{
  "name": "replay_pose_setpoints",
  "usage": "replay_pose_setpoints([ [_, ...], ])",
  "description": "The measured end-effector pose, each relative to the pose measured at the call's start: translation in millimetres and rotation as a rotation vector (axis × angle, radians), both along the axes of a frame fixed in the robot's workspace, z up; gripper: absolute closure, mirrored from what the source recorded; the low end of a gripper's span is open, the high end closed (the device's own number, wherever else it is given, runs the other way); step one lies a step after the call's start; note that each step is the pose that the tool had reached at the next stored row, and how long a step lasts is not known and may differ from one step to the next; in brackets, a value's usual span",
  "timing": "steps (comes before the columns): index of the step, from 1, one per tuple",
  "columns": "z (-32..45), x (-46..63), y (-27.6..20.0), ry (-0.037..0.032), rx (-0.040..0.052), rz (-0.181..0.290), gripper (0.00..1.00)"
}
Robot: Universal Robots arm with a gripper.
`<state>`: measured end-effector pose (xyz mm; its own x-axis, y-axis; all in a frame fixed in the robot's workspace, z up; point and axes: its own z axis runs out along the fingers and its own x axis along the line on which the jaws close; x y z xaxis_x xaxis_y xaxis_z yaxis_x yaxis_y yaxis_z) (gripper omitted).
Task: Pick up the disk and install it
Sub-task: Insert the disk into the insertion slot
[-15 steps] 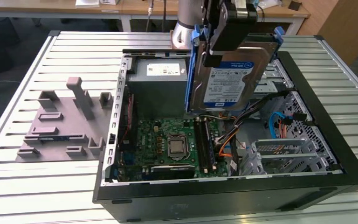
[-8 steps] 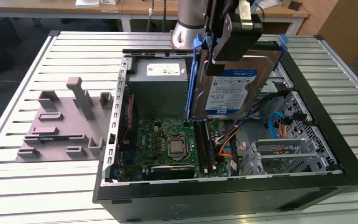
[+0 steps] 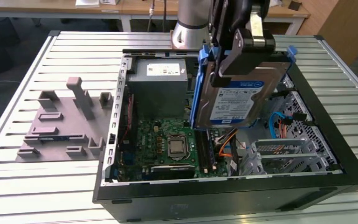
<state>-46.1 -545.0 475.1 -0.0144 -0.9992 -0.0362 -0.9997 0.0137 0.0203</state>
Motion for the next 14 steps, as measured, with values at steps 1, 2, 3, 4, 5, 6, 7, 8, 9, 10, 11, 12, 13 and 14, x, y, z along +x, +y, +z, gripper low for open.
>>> replay_pose_setpoints([
  [1, -0.2, 1.1, -1.5, 0.0, 0.0, 0.0, 0.64],
  [2, -0.4, 2.4, -2.9, 0.0001, -0.0002, 0.0, 0.64],
  [3, -0.8, 4.1, -4.2, 0.0001, -0.0001, 0.0, 0.64],
  [4, -1.1, 6.2, -5.3, 0.0001, -0.0002, 0.0, 0.64],
  [5, -1.6, 8.6, -6.4, 0.0, -0.0001, 0.0, 0.64],
  [6, -2.0, 10.7, -7.3, 0.0001, -0.0001, 0.0, 0.64],
  [7, -2.5, 13.1, -8.4, 0.0001, -0.0001, 0.0, 0.64],
  [8, -3.1, 15.2, -9.8, 0.0, 0.0, 0.0, 0.64],
  [9, -3.6, 16.5, -11.4, 0.0, -0.0001, 0.0, 0.64],
  [10, -4.1, 17.4, -13.3, 0.0, -0.0001, 0.0, 0.64],
  [11, -4.6, 18.1, -15.2, 0.0, 0.0, 0.0, 0.64],
  [12, -5.0, 18.8, -17.1, 0.0001, -0.0002, 0.0, 0.64],
  [13, -5.5, 19.5, -19.0, 0.0001, -0.0002, 0.0, 0.64],
  [14, -6.2, 20.3, -21.2, 0.0, -0.0001, 0.0, 0.64],
])
